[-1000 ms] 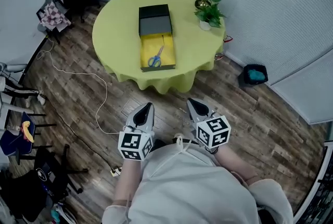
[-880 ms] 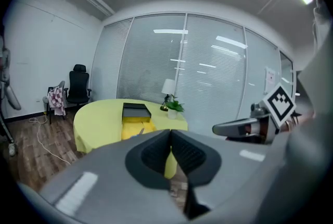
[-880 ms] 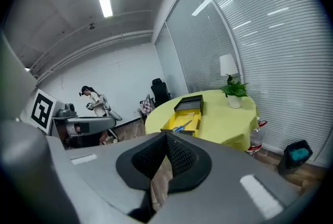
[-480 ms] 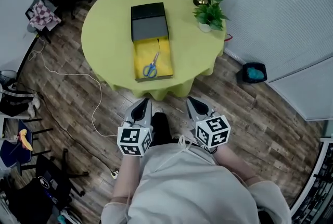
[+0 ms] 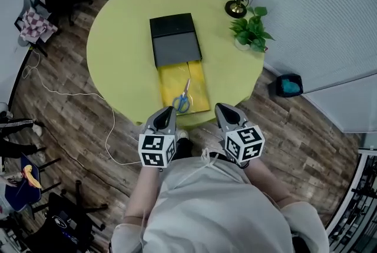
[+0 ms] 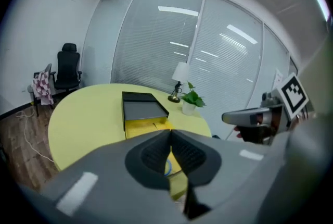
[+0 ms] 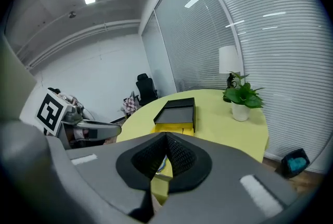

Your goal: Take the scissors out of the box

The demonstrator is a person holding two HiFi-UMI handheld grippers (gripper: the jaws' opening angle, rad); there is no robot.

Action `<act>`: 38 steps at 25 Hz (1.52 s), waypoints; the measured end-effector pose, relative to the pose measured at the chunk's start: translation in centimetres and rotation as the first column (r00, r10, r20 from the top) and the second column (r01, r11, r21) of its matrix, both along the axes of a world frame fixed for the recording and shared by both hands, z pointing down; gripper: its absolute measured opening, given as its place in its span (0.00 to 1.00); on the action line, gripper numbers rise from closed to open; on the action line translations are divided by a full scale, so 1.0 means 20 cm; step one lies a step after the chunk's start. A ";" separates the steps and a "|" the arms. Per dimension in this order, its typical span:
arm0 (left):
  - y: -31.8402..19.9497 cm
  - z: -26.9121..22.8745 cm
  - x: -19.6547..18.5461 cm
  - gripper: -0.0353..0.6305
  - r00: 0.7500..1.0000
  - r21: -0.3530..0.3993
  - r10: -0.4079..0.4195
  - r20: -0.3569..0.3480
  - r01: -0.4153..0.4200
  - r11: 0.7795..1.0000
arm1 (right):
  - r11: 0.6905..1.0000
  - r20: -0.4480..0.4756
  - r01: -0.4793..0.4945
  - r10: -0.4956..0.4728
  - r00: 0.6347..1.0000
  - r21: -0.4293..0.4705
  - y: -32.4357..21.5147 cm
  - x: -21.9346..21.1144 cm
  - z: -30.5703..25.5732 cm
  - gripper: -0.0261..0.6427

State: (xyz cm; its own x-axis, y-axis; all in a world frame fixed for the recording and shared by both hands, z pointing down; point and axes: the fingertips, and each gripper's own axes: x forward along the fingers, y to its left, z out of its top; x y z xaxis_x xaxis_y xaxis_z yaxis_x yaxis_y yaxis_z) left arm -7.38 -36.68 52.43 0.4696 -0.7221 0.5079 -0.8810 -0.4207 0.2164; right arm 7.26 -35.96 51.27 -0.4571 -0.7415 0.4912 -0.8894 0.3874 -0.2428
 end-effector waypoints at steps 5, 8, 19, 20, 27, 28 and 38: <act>-0.14 0.17 -0.01 0.06 0.997 -0.108 0.073 0.009 -0.071 0.992 | 0.999 0.000 0.001 -0.001 1.000 -0.044 -0.18 -0.10 0.09 0.04; -0.18 0.27 0.03 0.06 0.994 -0.187 0.111 0.024 -0.104 0.977 | 0.998 -0.016 0.035 -0.036 0.999 -0.056 -0.26 -0.12 0.12 0.04; -0.21 0.64 0.20 0.14 0.950 -0.458 0.255 0.179 -0.149 0.877 | 0.974 -0.028 0.198 -0.202 0.979 -0.108 -0.51 -0.06 0.26 0.04; -0.22 0.66 0.20 0.16 0.948 -0.476 0.258 0.185 -0.143 0.868 | 0.972 -0.023 0.205 -0.209 0.978 -0.111 -0.52 -0.05 0.27 0.04; -0.22 0.85 0.20 0.20 0.936 -0.617 0.269 0.227 -0.076 0.783 | 0.967 -0.009 0.226 -0.229 0.974 -0.120 -0.64 0.04 0.30 0.04; -0.22 0.87 0.20 0.20 0.932 -0.628 0.272 0.239 -0.065 0.775 | 0.966 -0.007 0.229 -0.231 0.973 -0.119 -0.65 0.05 0.30 0.04; -0.22 0.97 0.16 0.20 0.877 -0.713 0.321 0.357 0.034 0.700 | 0.964 0.009 0.230 -0.230 0.973 -0.135 -0.68 0.13 0.33 0.04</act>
